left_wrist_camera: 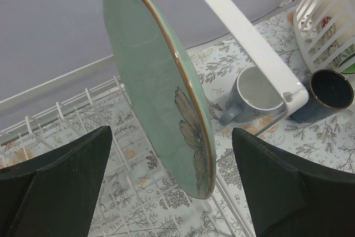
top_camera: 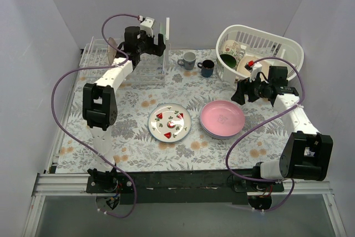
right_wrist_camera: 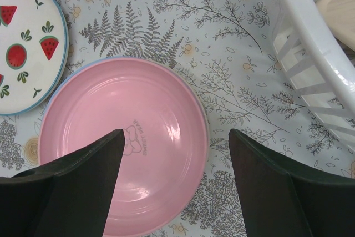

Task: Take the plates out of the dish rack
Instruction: Unload the plate from the dish rack.

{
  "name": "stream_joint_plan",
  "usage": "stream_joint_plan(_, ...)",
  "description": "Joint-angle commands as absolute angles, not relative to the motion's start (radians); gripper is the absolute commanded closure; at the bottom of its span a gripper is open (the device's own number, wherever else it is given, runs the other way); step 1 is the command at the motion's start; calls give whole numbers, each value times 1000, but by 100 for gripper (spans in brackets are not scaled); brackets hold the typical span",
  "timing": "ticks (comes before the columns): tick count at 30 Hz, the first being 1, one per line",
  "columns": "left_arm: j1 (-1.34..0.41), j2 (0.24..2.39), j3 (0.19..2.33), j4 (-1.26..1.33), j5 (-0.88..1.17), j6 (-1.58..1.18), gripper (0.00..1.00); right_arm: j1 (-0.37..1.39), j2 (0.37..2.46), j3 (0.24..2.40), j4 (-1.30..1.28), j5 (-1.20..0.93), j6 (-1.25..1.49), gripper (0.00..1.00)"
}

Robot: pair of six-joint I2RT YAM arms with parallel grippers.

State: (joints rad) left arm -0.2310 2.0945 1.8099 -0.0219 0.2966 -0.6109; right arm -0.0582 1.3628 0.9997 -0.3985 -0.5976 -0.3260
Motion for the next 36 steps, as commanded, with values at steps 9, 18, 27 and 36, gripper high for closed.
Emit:
stream_joint_plan(9, -227, 2138, 1891, -34, 305, -620, 35, -57, 1339, 989, -371, -611, -337, 17)
stream_joint_plan(18, -227, 2149, 1901, -38, 310, -629, 61, -55, 1335, 974, -367, -607, -341, 17)
stream_joint_plan(27, -229, 2151, 1882, -20, 279, -653, 85, -57, 1338, 971, -365, -611, -341, 17)
stream_joint_plan(36, -227, 2140, 1870, -18, 282, -678, 100, -57, 1333, 962, -359, -607, -345, 17)
